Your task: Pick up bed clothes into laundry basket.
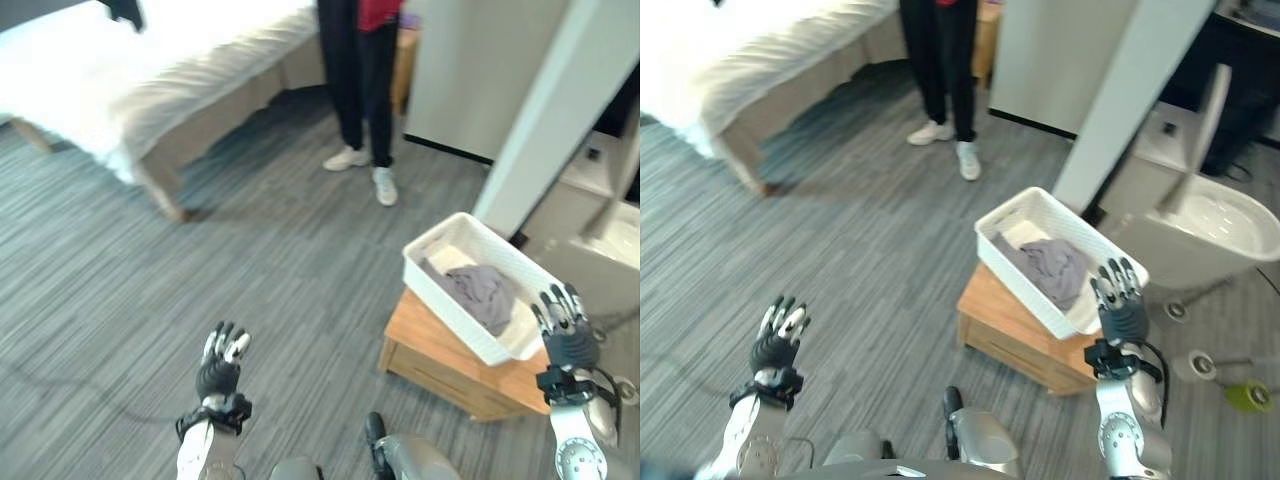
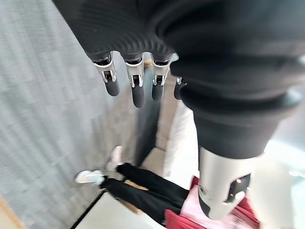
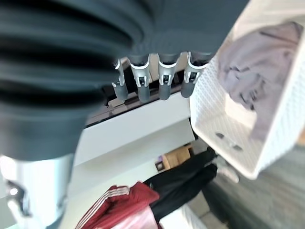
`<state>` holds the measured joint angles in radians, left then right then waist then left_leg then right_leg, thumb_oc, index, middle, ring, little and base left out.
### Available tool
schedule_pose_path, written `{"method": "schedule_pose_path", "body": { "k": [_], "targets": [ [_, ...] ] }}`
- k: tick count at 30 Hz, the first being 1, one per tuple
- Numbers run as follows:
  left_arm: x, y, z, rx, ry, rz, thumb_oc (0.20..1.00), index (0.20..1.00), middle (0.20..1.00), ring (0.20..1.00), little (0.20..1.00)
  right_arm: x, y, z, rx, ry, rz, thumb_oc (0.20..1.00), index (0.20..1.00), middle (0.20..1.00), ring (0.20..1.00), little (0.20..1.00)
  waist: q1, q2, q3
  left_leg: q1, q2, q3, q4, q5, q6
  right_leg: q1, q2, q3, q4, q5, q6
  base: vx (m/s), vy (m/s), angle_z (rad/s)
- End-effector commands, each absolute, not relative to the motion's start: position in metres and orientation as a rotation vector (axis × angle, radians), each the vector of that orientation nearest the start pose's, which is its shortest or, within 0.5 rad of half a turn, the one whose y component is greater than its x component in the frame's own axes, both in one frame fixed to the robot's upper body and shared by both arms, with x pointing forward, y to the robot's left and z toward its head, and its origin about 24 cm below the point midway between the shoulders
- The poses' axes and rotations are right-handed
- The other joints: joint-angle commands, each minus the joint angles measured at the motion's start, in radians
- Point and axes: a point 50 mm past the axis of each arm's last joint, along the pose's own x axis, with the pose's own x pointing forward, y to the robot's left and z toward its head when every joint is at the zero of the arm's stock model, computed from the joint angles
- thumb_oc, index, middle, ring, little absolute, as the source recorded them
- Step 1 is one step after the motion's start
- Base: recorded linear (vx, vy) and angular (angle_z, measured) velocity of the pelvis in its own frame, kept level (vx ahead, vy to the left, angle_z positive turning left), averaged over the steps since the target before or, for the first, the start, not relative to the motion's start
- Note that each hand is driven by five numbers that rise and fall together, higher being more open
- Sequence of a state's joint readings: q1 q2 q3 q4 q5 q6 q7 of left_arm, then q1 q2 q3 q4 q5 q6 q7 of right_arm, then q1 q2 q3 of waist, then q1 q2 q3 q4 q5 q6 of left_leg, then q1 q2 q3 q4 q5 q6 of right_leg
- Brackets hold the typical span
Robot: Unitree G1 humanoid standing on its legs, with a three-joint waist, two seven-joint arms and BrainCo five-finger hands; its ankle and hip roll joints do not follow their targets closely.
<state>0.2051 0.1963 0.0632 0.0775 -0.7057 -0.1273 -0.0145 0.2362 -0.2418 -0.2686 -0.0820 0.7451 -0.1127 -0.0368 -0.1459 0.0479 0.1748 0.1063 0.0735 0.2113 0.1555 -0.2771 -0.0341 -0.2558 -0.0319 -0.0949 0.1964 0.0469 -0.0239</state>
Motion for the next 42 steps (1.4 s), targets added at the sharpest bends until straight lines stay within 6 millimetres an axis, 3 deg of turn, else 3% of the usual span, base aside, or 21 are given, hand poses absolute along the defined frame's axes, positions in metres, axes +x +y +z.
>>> {"method": "schedule_pose_path", "body": {
  "k": [1, 2, 3, 4, 5, 7, 9, 10, 12, 14, 19, 20, 24, 34, 36, 39, 40, 42],
  "targets": [
    [0.201, 0.237, 0.011, -0.438, 0.044, 0.165, 1.000, 1.000, 1.000, 1.000, 1.000, 0.188, -0.273, 0.049, 0.434, -0.153, -0.375, 1.000, 1.000, 1.000, 1.000, 1.000, -0.064, -0.004, -0.070, -0.005, -0.023, -0.056, -0.118, 0.146, 0.011, 0.154, -0.010, -0.053, -0.041, -0.169, 0.046, -0.16, 0.295, 1.73],
    [0.196, 0.239, 0.006, -0.435, 0.068, 0.169, 1.000, 1.000, 1.000, 1.000, 1.000, 0.183, -0.273, 0.043, 0.385, -0.105, -0.360, 1.000, 1.000, 1.000, 1.000, 1.000, -0.072, 0.009, -0.055, 0.008, -0.040, -0.131, -0.162, 0.150, 0.027, 0.112, -0.006, 0.003, 0.033, -0.171, 0.057, -0.18, 0.271, 1.66],
    [0.194, 0.241, 0.003, -0.421, 0.082, 0.172, 1.000, 1.000, 1.000, 1.000, 1.000, 0.179, -0.274, 0.039, 0.374, -0.078, -0.366, 1.000, 1.000, 1.000, 1.000, 1.000, -0.084, 0.005, -0.040, -0.002, -0.044, -0.155, -0.155, 0.156, 0.034, 0.089, -0.006, 0.055, 0.064, -0.155, 0.070, -0.16, 0.207, 1.53],
    [0.194, 0.241, 0.004, -0.420, 0.082, 0.172, 1.000, 1.000, 1.000, 1.000, 1.000, 0.179, -0.274, 0.039, 0.375, -0.078, -0.365, 1.000, 1.000, 1.000, 1.000, 1.000, -0.085, 0.004, -0.043, -0.007, -0.045, -0.156, -0.155, 0.160, 0.034, 0.085, -0.007, 0.056, 0.062, -0.151, 0.070, -0.13, 0.083, 0.78],
    [0.194, 0.244, 0.004, -0.398, 0.084, 0.175, 1.000, 1.000, 1.000, 1.000, 1.000, 0.180, -0.273, 0.038, 0.375, -0.074, -0.366, 1.000, 1.000, 1.000, 1.000, 1.000, -0.095, 0.002, -0.029, -0.008, -0.049, -0.174, -0.156, 0.160, 0.039, 0.057, 0.010, 0.124, 0.088, -0.136, 0.085, -0.15, 0.092, 0.73],
    [0.194, 0.248, 0.005, -0.369, 0.084, 0.183, 1.000, 1.000, 1.000, 1.000, 1.000, 0.182, -0.267, 0.033, 0.433, -0.068, -0.352, 1.000, 1.000, 1.000, 1.000, 1.000, -0.108, 0.004, -0.022, -0.018, -0.071, -0.233, -0.202, 0.203, 0.047, 0.032, 0.075, 0.321, 0.086, -0.094, 0.114, -0.20, 0.135, 0.49],
    [0.193, 0.251, 0.009, -0.335, 0.067, 0.179, 1.000, 1.000, 1.000, 1.000, 1.000, 0.178, -0.270, 0.032, 0.394, -0.049, -0.351, 1.000, 1.000, 1.000, 1.000, 1.000, -0.104, 0.002, -0.026, -0.016, -0.087, -0.270, -0.227, 0.226, 0.048, 0.045, 0.097, 0.372, 0.054, -0.083, 0.111, -0.10, 0.084, 0.50],
    [0.193, 0.253, 0.012, -0.318, 0.054, 0.198, 1.000, 1.000, 1.000, 1.000, 1.000, 0.179, -0.274, 0.034, 0.358, -0.049, -0.361, 1.000, 1.000, 1.000, 1.000, 1.000, -0.083, -0.006, -0.035, -0.021, -0.097, -0.272, -0.222, 0.223, 0.048, 0.084, 0.069, 0.332, -0.008, -0.091, 0.101, -0.03, 0.040, 0.95],
    [0.193, 0.256, 0.015, -0.304, 0.037, 0.222, 1.000, 1.000, 1.000, 1.000, 1.000, 0.183, -0.274, 0.034, 0.342, -0.044, -0.360, 1.000, 1.000, 1.000, 1.000, 1.000, -0.076, -0.012, -0.036, -0.016, -0.098, -0.262, -0.220, 0.219, 0.050, 0.101, 0.068, 0.332, -0.033, -0.066, 0.109, -0.01, -0.012, 0.40],
    [0.188, 0.252, 0.010, -0.379, 0.036, 0.266, 1.000, 1.000, 1.000, 1.000, 1.000, 0.192, -0.267, 0.037, 0.365, -0.062, -0.320, 1.000, 1.000, 1.000, 1.000, 1.000, -0.033, -0.021, -0.058, -0.008, -0.095, -0.238, -0.226, 0.219, 0.054, 0.144, 0.057, 0.313, -0.105, -0.051, 0.106, -0.02, -0.014, -0.37],
    [0.177, 0.248, -0.003, -0.389, 0.095, 0.270, 1.000, 1.000, 1.000, 1.000, 1.000, 0.194, -0.270, 0.040, 0.301, -0.065, -0.322, 1.000, 1.000, 1.000, 1.000, 1.000, 0.001, -0.030, -0.089, 0.008, -0.093, -0.253, -0.234, 0.223, 0.058, 0.188, 0.052, 0.286, -0.116, -0.076, 0.093, -0.02, 0.000, -0.08],
    [0.198, 0.275, 0.013, 0.082, 0.113, 0.378, 1.000, 1.000, 1.000, 1.000, 1.000, 0.211, -0.277, 0.039, 0.201, -0.070, -0.339, 1.000, 1.000, 1.000, 1.000, 1.000, 0.049, -0.065, -0.063, -0.024, -0.070, -0.105, -0.219, 0.246, 0.040, 0.267, 0.040, 0.207, -0.240, -0.033, 0.104, 0.02, -0.016, 0.23],
    [0.198, 0.282, 0.022, 0.151, 0.075, 0.428, 1.000, 1.000, 1.000, 1.000, 1.000, 0.211, -0.274, 0.040, 0.299, -0.095, -0.360, 1.000, 1.000, 1.000, 1.000, 1.000, 0.058, -0.064, -0.070, -0.015, -0.076, -0.118, -0.197, 0.233, 0.043, 0.283, 0.029, 0.181, -0.215, -0.052, 0.094, 0.04, -0.018, 0.00],
    [0.197, 0.282, 0.019, 0.084, 0.063, 0.478, 1.000, 1.000, 1.000, 1.000, 1.000, 0.229, -0.263, 0.051, 0.176, -0.111, -0.271, 1.000, 1.000, 1.000, 1.000, 1.000, 0.081, -0.066, -0.056, -0.040, -0.089, -0.126, -0.144, 0.199, 0.058, 0.285, -0.004, 0.164, -0.203, -0.066, 0.105, 0.03, 0.048, 0.07],
    [0.199, 0.284, 0.023, 0.097, 0.047, 0.483, 1.000, 1.000, 1.000, 1.000, 1.000, 0.232, -0.258, 0.052, 0.174, -0.113, -0.248, 1.000, 1.000, 1.000, 1.000, 1.000, 0.087, -0.061, -0.048, -0.048, -0.096, -0.129, -0.131, 0.190, 0.067, 0.274, -0.015, 0.168, -0.176, -0.077, 0.112, 0.05, 0.133, 0.00],
    [0.203, 0.286, 0.028, 0.088, 0.026, 0.497, 1.000, 1.000, 1.000, 1.000, 1.000, 0.235, -0.248, 0.049, 0.190, -0.100, -0.203, 1.000, 1.000, 1.000, 1.000, 1.000, 0.095, -0.044, -0.026, -0.050, -0.105, -0.132, -0.110, 0.164, 0.093, 0.217, -0.030, 0.166, -0.005, -0.109, 0.132, 0.03, 0.131, 0.02],
    [0.206, 0.286, 0.029, 0.084, 0.019, 0.498, 1.000, 1.000, 1.000, 1.000, 1.000, 0.236, -0.240, 0.047, 0.169, -0.083, -0.158, 1.000, 1.000, 1.000, 1.000, 1.000, 0.092, -0.042, 0.005, -0.036, -0.113, -0.130, -0.102, 0.144, 0.112, 0.109, -0.039, 0.159, 0.201, -0.046, 0.156, 0.07, 0.213, -0.02],
    [0.207, 0.286, 0.030, 0.080, 0.014, 0.500, 1.000, 1.000, 1.000, 1.000, 1.000, 0.237, -0.237, 0.045, 0.162, -0.073, -0.144, 1.000, 1.000, 1.000, 1.000, 1.000, 0.090, -0.036, 0.019, -0.023, -0.113, -0.123, -0.103, 0.138, 0.118, 0.070, -0.044, 0.144, 0.283, -0.025, 0.161, 0.12, 0.132, -0.25]
  ]
}}
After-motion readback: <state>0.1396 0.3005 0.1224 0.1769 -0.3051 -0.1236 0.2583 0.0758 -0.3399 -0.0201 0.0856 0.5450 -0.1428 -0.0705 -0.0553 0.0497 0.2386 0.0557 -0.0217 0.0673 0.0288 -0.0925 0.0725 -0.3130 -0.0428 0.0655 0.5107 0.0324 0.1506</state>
